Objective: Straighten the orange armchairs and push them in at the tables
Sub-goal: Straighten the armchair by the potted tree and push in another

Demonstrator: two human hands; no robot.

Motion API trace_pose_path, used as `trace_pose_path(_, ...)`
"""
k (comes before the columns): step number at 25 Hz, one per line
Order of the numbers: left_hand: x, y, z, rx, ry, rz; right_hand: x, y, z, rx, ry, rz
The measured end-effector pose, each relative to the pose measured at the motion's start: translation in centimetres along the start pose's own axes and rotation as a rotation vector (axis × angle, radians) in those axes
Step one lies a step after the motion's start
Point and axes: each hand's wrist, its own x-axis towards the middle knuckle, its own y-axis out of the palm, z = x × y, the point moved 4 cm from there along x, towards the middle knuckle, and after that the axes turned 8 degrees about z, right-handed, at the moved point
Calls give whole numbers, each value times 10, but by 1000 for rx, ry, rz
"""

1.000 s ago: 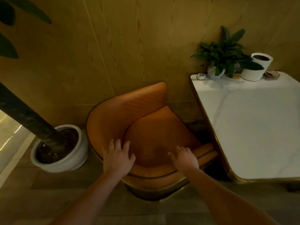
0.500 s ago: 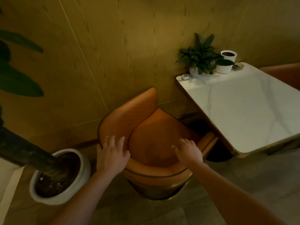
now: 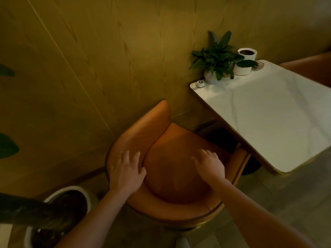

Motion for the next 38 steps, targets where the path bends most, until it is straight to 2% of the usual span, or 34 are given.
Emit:
trace_pose_path(9, 107, 0, 14, 90, 160, 83, 51, 21, 18, -11, 136, 6)
trace_pose_path(20, 227, 30, 64, 267, 477, 161, 53, 64, 36, 36, 526, -107)
trace_pose_path(31, 294, 58, 15, 279, 545, 218, 53, 92, -28, 46, 720, -127)
trace_pose_path(38, 364, 80, 4, 347, 505, 213, 44, 115, -79, -140, 829, -30)
